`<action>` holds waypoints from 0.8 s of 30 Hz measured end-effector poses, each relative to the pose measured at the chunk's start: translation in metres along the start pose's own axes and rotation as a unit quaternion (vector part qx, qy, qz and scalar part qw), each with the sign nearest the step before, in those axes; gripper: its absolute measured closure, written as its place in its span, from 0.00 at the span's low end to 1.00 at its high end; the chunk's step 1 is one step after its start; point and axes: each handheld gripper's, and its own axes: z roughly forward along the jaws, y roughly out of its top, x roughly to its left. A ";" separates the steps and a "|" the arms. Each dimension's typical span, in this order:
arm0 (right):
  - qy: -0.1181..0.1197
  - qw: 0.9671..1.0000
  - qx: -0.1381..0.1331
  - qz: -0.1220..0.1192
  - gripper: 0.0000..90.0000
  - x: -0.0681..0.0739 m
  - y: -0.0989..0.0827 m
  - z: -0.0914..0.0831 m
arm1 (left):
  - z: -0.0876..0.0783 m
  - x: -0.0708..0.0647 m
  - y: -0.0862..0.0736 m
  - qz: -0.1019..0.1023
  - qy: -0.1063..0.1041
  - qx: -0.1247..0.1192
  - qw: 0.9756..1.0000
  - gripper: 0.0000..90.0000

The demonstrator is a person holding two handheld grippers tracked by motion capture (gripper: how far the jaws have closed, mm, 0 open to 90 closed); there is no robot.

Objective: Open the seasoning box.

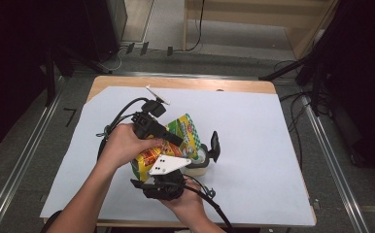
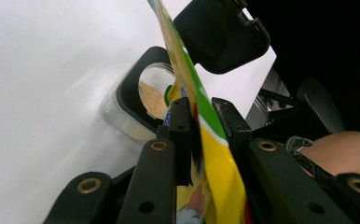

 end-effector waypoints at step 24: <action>-0.008 1.000 -0.005 -0.004 0.66 0.001 0.000 -0.003 | 0.001 -0.010 -0.001 0.015 0.026 0.003 1.000 0.89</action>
